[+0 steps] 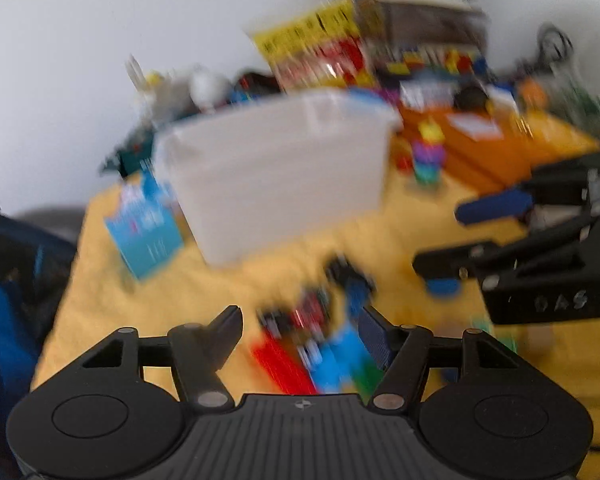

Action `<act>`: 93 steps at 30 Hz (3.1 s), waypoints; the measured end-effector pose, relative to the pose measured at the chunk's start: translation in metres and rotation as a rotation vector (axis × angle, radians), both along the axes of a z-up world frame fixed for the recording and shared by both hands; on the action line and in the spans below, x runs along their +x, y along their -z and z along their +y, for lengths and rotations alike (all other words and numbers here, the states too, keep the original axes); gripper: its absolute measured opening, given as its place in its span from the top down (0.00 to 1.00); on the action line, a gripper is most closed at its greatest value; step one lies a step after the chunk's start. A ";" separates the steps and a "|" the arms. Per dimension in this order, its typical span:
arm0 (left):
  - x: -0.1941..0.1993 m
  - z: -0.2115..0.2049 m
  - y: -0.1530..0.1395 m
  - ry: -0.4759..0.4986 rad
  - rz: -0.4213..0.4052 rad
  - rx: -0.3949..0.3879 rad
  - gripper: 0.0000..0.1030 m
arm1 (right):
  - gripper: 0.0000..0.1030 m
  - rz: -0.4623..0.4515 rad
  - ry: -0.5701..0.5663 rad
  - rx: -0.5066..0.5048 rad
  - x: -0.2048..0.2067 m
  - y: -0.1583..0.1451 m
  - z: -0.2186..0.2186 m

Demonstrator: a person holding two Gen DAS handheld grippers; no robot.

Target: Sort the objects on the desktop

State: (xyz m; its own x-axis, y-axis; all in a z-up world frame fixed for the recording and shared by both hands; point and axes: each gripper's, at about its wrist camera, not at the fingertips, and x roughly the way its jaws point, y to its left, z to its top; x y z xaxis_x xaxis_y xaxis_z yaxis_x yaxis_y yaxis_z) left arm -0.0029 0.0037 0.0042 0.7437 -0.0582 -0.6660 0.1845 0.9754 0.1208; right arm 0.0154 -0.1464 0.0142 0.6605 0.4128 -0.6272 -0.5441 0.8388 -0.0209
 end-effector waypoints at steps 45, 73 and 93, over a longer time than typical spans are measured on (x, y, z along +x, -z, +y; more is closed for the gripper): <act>0.028 -0.019 0.063 0.038 0.226 -0.114 0.56 | 0.58 0.101 0.036 -0.190 -0.066 0.052 -0.019; -0.044 -0.014 0.065 0.108 0.246 -0.035 0.55 | 0.75 0.284 -0.092 -0.044 -0.064 0.046 -0.025; -0.049 -0.016 0.065 0.115 0.239 -0.016 0.50 | 0.57 0.225 -0.074 -0.098 -0.055 0.060 -0.036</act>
State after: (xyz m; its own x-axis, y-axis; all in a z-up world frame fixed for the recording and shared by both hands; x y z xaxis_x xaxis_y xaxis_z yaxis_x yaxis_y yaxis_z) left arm -0.0520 -0.0119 -0.0605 0.5535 -0.1456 -0.8200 0.3157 0.9478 0.0449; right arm -0.0401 -0.1819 -0.0462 0.4702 0.3853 -0.7940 -0.6042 0.7963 0.0286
